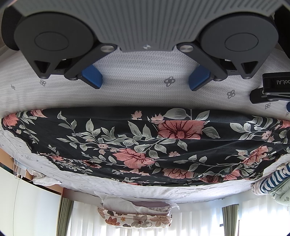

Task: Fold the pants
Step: 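Grasp the waistband with the left gripper while the right gripper grasps a lace hem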

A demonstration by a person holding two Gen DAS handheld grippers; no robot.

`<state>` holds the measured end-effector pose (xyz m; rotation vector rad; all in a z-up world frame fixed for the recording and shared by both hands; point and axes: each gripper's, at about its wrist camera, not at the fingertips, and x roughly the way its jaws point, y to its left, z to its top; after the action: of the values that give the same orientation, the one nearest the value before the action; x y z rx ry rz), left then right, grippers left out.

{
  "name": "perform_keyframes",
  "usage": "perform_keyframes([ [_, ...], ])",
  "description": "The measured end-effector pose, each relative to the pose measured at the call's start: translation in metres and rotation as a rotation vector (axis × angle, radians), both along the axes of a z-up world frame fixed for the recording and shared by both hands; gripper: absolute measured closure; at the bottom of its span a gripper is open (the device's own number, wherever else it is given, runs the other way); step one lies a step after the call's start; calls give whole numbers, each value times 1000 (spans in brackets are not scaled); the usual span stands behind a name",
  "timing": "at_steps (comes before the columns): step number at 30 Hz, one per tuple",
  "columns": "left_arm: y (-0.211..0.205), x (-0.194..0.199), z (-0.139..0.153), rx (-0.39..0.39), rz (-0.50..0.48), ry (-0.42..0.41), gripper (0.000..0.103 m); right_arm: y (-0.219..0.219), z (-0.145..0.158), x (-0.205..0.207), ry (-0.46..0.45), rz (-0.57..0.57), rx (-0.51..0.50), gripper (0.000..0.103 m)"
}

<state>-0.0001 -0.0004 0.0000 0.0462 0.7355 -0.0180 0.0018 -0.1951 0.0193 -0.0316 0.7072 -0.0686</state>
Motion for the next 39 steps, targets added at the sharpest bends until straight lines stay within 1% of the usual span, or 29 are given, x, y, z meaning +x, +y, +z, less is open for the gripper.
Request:
perform_keyframes([
  [6, -1, 0, 0, 5, 2, -5, 0, 0, 0, 0, -1, -1, 2, 0],
  [9, -4, -6, -1, 10, 31, -49, 0, 1, -3, 0, -16, -14, -3, 0],
  [12, -5, -15, -4, 8, 39, -86, 0, 0, -5, -1, -35, -12, -2, 0],
  [14, -2, -14, -4, -1, 36, -89, 0, -1, -2, -3, -28, -9, 4, 0],
  [15, 0, -13, -2, -2, 32, -81, 0, -3, 2, -2, -17, -8, 20, 0],
  [17, 6, -9, 4, -14, 27, -55, 0, -13, 11, -1, -13, -24, 85, 0],
  [20, 23, -7, 16, -47, 75, -78, 0, -32, 22, -3, -61, -46, 180, 0],
  [21, 30, -5, 20, -62, 89, -89, 0, -39, 25, -4, -77, -61, 187, 0],
  [23, 47, 0, 29, -89, 111, -105, 0, -54, 32, -3, -105, -97, 168, 0],
  [26, 75, 10, 39, -98, 177, -132, 0, -83, 37, 3, -122, -182, 143, 0],
  [31, 127, 32, 43, -111, 309, -141, 0, -143, 43, 18, -157, -360, 115, 0],
  [35, 170, 50, 37, -161, 437, -125, 0, -189, 43, 30, -151, -480, 82, 0],
  [39, 202, 60, 27, -229, 576, -126, 0, -226, 31, 44, -122, -583, 49, 0],
])
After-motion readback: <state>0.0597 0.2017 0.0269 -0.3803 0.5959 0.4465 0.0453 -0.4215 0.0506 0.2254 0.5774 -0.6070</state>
